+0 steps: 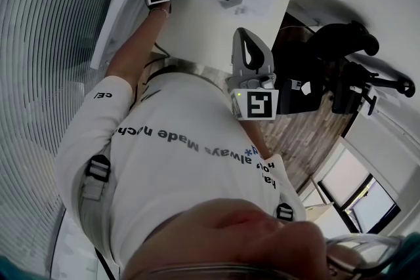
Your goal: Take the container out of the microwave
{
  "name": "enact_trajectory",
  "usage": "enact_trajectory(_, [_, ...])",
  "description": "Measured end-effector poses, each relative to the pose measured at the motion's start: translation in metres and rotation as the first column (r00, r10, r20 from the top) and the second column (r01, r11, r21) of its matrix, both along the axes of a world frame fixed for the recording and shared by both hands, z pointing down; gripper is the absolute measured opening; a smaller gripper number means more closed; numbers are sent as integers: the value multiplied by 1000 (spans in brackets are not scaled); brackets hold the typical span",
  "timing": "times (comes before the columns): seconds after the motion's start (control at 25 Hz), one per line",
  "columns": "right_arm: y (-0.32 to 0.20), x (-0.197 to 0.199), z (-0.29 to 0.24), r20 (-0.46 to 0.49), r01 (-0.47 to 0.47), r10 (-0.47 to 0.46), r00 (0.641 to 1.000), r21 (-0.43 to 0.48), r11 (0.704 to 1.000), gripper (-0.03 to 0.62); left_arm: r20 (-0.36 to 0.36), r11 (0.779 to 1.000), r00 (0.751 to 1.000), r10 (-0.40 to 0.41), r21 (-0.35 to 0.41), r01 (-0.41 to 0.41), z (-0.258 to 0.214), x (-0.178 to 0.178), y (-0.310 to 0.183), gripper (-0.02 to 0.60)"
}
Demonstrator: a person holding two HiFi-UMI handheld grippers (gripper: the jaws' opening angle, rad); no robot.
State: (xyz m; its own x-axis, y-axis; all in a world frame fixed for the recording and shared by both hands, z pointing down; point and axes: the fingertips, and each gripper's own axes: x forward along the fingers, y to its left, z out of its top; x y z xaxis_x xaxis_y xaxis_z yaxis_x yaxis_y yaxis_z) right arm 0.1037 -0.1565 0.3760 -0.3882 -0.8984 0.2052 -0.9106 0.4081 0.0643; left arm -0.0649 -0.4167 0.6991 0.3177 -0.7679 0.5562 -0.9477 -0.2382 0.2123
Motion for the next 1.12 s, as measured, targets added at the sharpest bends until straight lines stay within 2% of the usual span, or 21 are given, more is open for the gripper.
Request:
enact_trajectory(0.24, [4, 4, 2, 12, -14, 15, 1000, -6, 1000, 2, 5, 1000, 1000, -29, -6, 29, 0, -4, -2, 23])
enact_trajectory(1.12, [18, 2, -1, 27, 2, -2, 1000, 3, 1000, 2, -6, 999, 999, -37, 18, 37, -25, -13, 21, 15])
